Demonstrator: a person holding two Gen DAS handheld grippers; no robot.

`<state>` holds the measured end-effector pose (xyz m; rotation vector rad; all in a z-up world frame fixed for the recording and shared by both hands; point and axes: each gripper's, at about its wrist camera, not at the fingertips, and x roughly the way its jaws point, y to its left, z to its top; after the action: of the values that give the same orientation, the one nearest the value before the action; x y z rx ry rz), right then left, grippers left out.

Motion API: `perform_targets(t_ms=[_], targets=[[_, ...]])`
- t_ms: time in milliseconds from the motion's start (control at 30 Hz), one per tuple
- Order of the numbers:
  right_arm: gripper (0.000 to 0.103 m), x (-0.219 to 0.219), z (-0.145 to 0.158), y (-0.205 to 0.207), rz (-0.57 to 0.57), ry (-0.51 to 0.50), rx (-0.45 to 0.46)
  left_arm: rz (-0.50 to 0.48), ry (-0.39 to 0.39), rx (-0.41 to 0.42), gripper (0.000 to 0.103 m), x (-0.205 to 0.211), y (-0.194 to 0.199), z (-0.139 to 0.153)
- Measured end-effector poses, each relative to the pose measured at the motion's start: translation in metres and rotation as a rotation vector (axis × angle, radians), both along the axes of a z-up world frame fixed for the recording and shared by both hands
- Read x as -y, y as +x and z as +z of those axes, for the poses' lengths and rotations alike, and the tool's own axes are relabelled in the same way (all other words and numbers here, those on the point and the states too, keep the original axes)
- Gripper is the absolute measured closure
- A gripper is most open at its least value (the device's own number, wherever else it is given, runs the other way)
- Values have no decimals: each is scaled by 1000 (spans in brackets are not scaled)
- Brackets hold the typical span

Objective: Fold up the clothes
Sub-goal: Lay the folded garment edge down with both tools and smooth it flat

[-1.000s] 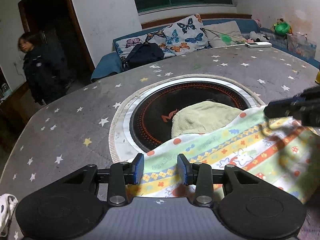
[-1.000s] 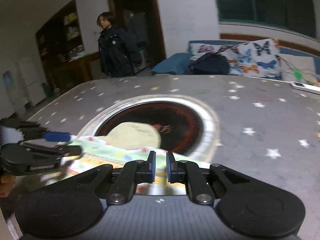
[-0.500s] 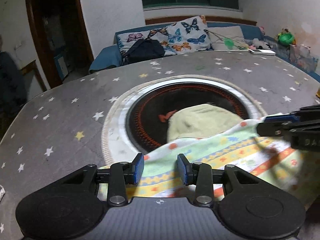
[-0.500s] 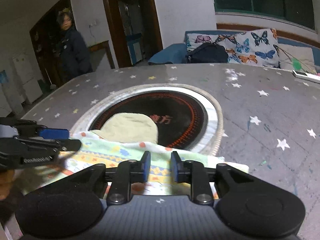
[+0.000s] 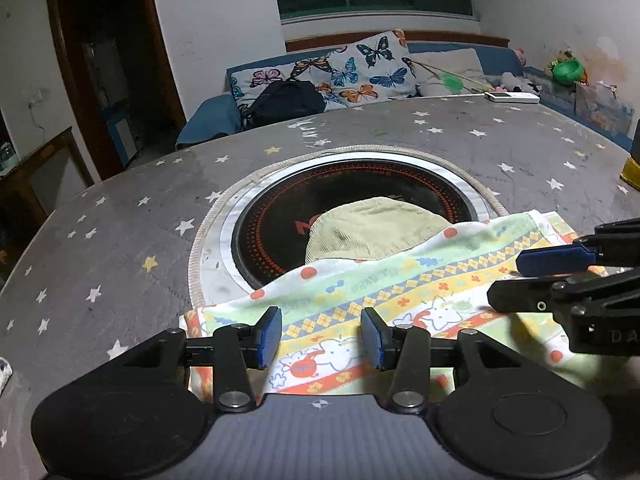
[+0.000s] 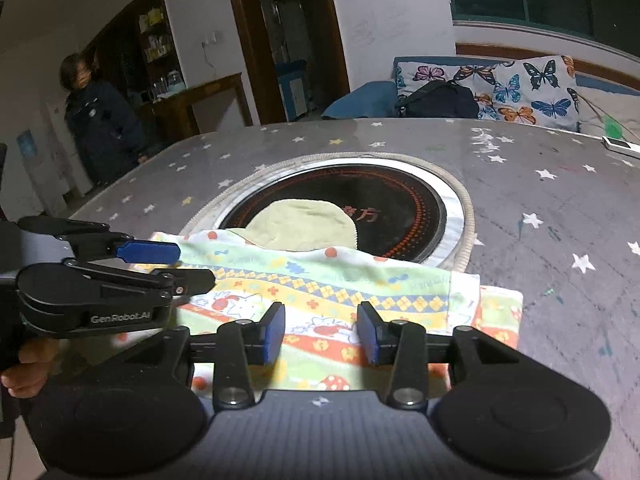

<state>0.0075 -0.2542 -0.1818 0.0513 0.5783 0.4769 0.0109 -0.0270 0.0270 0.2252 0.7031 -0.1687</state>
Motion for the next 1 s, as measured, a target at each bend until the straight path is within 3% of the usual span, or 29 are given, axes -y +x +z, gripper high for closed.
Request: perform_targets(t_ms=[333, 700, 767, 1000], targets=[[59, -4, 0, -18, 10, 23, 7, 23, 5, 21, 52, 8, -25, 0], [57, -4, -6, -42, 16, -21, 38, 56, -10, 35, 49, 4, -44, -2], [48, -2, -7, -46, 12, -27, 46, 63, -14, 36, 49, 3, -47, -3], [45, 9, -13, -59, -5, -42, 57, 86, -29, 41, 40, -3, -57, -6]])
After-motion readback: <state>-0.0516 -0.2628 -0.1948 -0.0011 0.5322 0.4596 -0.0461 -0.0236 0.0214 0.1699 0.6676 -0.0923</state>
